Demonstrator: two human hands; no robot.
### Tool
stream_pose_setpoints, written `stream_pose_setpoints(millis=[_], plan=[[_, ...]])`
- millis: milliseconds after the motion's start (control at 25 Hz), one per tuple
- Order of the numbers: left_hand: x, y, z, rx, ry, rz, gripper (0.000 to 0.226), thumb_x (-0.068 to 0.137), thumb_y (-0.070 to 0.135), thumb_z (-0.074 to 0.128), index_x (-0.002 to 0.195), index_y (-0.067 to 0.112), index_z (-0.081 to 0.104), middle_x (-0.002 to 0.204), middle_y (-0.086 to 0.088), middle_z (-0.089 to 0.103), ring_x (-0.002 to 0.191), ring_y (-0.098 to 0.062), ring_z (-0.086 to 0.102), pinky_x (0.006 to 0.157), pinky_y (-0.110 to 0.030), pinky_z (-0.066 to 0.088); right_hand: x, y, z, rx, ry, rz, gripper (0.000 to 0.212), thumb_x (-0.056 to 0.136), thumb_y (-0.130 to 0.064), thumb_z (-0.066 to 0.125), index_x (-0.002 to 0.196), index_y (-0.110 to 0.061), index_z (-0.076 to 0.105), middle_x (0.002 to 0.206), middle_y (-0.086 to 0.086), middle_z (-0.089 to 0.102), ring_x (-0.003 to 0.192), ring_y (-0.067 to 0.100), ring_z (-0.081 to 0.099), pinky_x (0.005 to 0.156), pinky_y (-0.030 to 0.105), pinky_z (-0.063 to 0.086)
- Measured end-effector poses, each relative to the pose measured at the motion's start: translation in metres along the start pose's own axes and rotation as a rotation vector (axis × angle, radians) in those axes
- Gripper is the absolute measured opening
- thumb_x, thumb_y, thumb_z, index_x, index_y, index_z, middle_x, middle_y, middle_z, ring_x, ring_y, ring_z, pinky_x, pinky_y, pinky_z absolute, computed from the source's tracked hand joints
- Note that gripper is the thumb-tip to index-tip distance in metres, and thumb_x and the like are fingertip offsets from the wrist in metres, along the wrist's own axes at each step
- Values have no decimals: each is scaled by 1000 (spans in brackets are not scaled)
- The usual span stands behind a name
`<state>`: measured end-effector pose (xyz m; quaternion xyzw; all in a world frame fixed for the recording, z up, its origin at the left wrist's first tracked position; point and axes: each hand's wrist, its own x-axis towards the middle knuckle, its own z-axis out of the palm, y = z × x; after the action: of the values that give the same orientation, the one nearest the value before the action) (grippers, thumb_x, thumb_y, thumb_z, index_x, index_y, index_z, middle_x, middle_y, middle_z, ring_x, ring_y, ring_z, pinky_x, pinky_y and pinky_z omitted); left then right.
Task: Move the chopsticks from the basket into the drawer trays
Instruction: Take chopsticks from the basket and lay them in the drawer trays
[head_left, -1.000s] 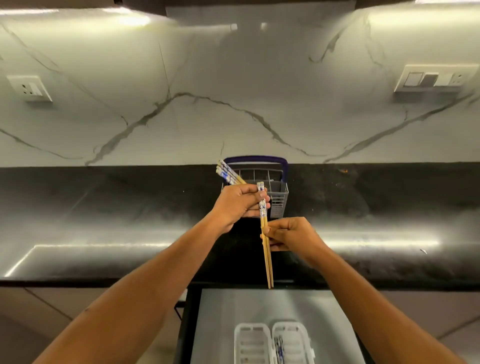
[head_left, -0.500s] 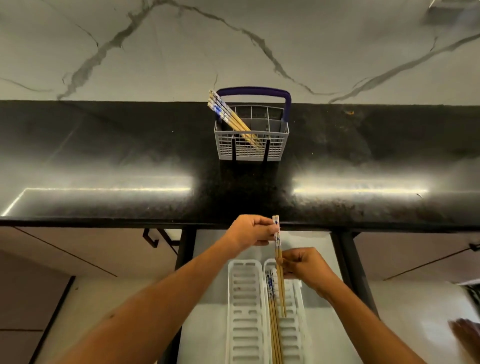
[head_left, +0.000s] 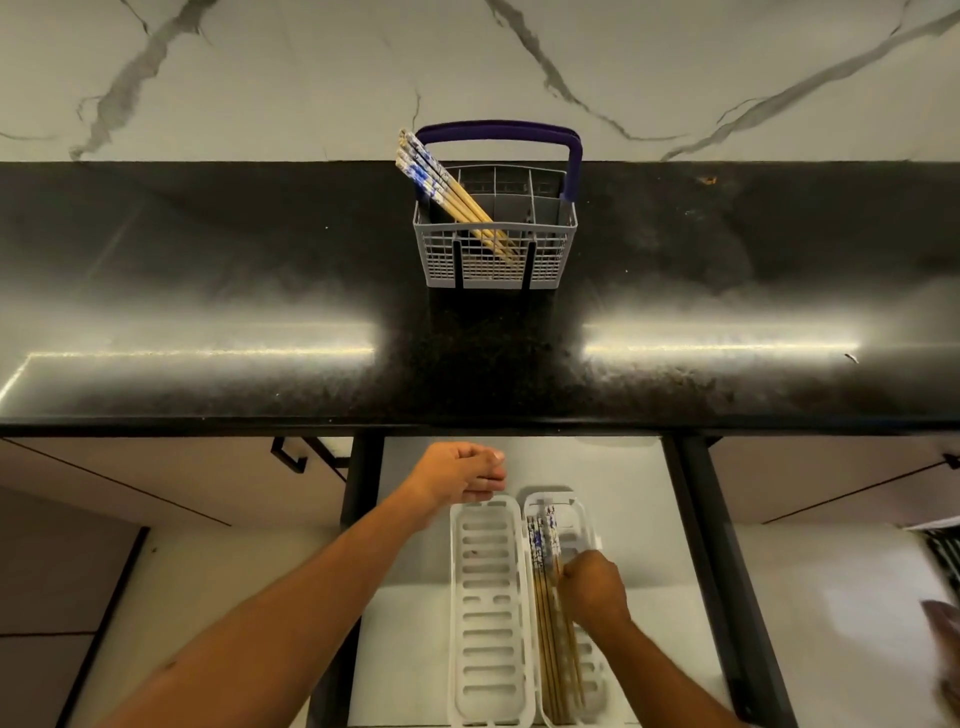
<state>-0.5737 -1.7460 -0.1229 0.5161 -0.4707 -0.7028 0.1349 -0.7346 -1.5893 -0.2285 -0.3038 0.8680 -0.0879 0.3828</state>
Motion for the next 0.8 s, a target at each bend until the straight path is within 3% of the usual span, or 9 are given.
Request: stream_pose_setpoints(millis=[120, 280, 400, 600, 800], plan=[[1, -2, -3, -1, 7, -12, 24, 91, 25, 69, 108, 7, 69, 102, -13, 76, 92, -22, 75, 77, -28, 61, 3, -2, 13, -36, 28, 44, 17, 96, -21, 56, 96, -10, 69, 93, 6, 73, 83, 23, 71, 72, 32, 61], [3, -4, -9, 2, 11, -10, 27, 91, 25, 69, 111, 7, 69, 103, -12, 76, 92, -22, 75, 80, -30, 61, -2, -10, 17, -13, 26, 36, 30, 102, -17, 39, 116, -21, 65, 113, 7, 70, 102, 26, 68, 85, 34, 56], [4, -3, -13, -24, 13, -4, 27, 91, 24, 69, 110, 6, 69, 103, -13, 76, 93, -23, 75, 83, -32, 61, -3, -9, 18, -50, 26, -12, 34, 102, -14, 37, 126, -23, 60, 118, 6, 69, 106, 25, 67, 89, 33, 55], [8, 2, -14, -20, 7, 14, 29, 91, 24, 69, 111, 3, 68, 103, -14, 76, 94, -23, 75, 82, -31, 60, -5, -10, 13, -108, 29, 20, 28, 101, -12, 43, 120, -15, 63, 105, 4, 72, 94, 20, 71, 82, 31, 60], [5, 6, -10, -1, 9, 32, 27, 92, 24, 68, 110, 4, 68, 103, -13, 76, 93, -22, 75, 78, -27, 60, -15, -15, 10, -159, 64, -34, 32, 106, -27, 34, 119, -17, 61, 113, 5, 71, 103, 22, 69, 88, 34, 56]])
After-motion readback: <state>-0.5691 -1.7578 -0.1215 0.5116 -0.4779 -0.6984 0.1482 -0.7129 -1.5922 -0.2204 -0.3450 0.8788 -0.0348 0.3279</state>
